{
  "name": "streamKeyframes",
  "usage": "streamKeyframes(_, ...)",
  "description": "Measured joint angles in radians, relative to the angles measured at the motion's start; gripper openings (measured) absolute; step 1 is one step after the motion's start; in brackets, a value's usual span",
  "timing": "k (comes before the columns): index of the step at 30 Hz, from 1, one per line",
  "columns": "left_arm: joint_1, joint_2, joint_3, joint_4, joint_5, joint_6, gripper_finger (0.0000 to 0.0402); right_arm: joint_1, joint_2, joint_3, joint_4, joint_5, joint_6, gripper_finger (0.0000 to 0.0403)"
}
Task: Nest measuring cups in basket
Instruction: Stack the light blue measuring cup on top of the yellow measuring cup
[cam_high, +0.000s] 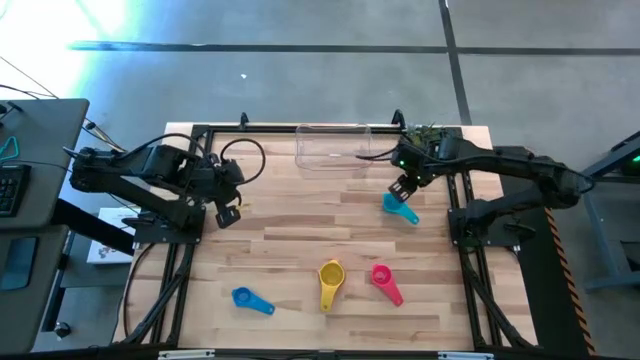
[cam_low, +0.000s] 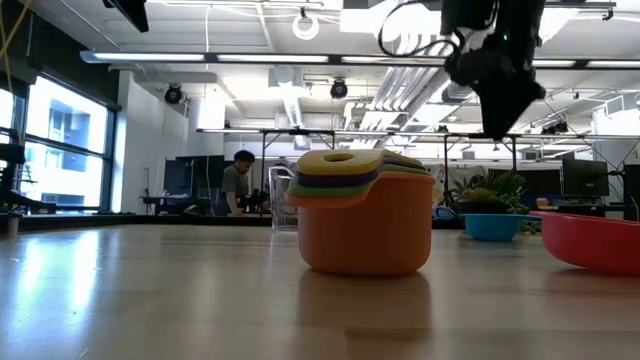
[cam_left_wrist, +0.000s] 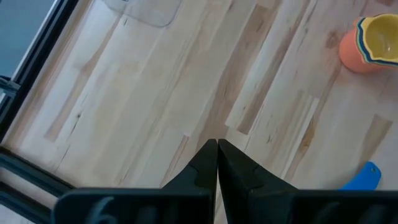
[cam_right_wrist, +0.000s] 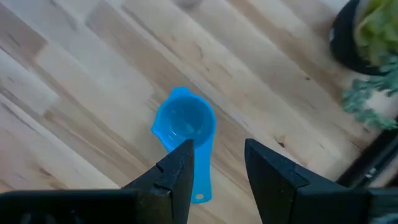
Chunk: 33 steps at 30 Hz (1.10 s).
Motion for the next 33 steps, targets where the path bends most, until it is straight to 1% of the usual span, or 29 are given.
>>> streamKeyframes(7, 0.0, 0.0, 0.0, 0.021, 0.0, 0.0, 0.0003, -0.075, -0.001, -0.162, 0.173, -0.148, -0.083, 0.0135)
streamKeyframes(9, 0.0, 0.0, 0.0, 0.037, 0.0, 0.0, 0.0003, -0.09, -0.001, -0.194, 0.204, -0.167, -0.098, 0.0135)
streamKeyframes(13, 0.0, 0.0, 0.0, 0.052, 0.0, 0.0, 0.0003, -0.111, -0.001, -0.241, 0.242, -0.175, -0.112, 0.0138)
streamKeyframes(19, 0.0, 0.0, 0.0, 0.052, 0.0, 0.0, 0.0003, -0.117, -0.001, -0.293, 0.331, -0.176, -0.134, 0.0168)
streamKeyframes(22, 0.0, 0.0, 0.0, 0.052, 0.0, 0.0, 0.0003, -0.117, 0.006, -0.312, 0.361, -0.175, -0.132, 0.0176)
streamKeyframes(29, 0.0, 0.0, 0.0, 0.052, -0.005, 0.0, 0.0003, -0.117, 0.073, -0.317, 0.383, -0.13, -0.144, 0.0177)
streamKeyframes(33, 0.0, 0.0, 0.0, 0.051, -0.02, 0.0, 0.0003, -0.116, 0.129, -0.317, 0.404, -0.127, -0.145, 0.0177)
